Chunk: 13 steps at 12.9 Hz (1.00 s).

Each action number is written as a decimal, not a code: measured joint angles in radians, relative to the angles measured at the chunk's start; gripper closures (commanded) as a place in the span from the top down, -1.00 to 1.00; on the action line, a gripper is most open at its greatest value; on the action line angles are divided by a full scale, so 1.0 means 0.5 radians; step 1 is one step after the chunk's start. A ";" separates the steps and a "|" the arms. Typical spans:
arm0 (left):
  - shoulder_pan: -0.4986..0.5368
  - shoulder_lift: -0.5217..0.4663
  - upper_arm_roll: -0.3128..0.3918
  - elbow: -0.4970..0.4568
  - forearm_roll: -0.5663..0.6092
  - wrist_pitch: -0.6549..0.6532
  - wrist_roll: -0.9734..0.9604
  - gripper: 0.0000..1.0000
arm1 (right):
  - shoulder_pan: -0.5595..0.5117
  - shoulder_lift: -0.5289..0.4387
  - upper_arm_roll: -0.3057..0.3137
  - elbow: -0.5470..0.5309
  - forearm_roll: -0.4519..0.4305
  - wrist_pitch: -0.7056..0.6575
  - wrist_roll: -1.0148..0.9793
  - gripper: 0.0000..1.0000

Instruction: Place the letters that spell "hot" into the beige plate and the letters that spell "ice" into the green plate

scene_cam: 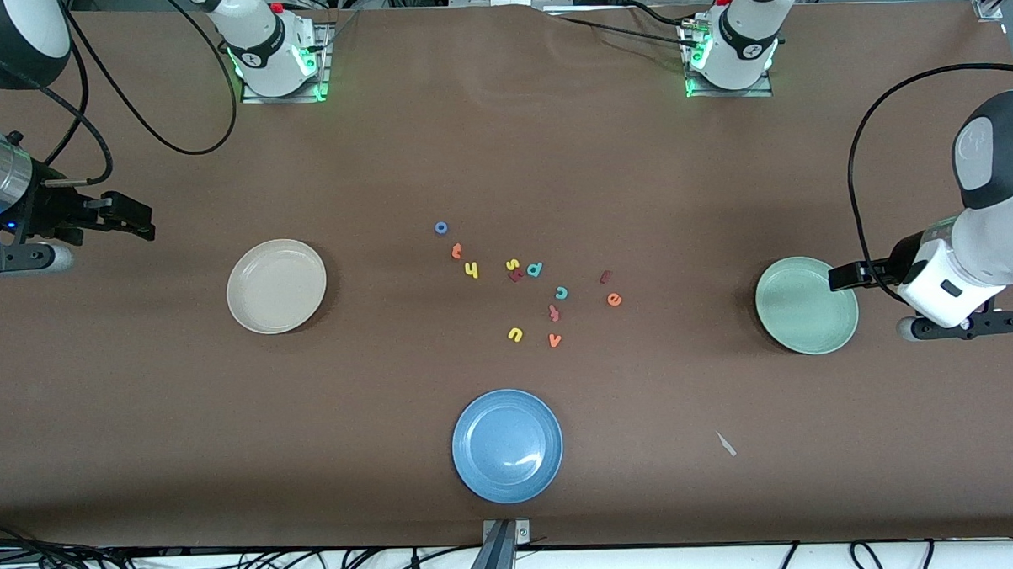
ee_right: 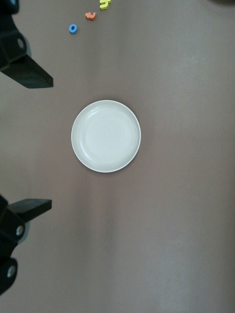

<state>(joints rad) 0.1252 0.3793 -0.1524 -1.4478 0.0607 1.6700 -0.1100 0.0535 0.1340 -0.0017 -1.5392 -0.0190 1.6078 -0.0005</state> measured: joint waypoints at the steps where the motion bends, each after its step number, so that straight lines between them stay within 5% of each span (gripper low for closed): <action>1: 0.004 -0.002 0.001 0.000 0.000 0.000 0.010 0.99 | -0.001 0.000 -0.002 0.000 0.000 0.000 0.001 1.00; 13: -0.006 -0.001 -0.006 -0.005 0.000 -0.010 0.047 1.00 | -0.018 0.004 -0.005 0.001 0.003 -0.030 0.001 1.00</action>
<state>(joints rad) 0.1223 0.3787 -0.1557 -1.4504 0.0607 1.6649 -0.0866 0.0445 0.1359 -0.0040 -1.5388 -0.0176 1.5927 -0.0003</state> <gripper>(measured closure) 0.000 0.000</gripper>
